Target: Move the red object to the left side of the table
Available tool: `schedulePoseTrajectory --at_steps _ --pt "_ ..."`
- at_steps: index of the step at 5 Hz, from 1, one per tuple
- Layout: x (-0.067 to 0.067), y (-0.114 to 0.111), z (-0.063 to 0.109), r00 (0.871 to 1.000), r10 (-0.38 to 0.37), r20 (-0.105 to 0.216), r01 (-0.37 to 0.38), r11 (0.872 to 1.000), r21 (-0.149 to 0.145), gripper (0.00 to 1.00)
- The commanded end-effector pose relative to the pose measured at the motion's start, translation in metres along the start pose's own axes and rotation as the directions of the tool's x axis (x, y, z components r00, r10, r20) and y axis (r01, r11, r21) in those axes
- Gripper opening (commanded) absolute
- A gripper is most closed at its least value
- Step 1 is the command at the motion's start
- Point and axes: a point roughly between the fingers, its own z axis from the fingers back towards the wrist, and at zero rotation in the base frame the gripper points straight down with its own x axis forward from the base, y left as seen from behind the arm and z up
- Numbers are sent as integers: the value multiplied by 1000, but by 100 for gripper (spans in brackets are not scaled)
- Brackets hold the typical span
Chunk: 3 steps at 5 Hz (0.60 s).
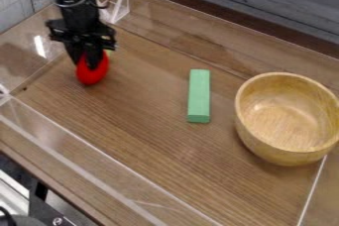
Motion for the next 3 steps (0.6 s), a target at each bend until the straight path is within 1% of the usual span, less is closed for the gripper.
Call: schedulePoseTrajectory --at_steps 1,2,3 --pt "11 17 16 999 28 42 -29 999 24 0" --pt "5 11 27 999 -6 34 5 1000 20 100" --pt "0 2 41 999 -41 27 40 999 14 100"
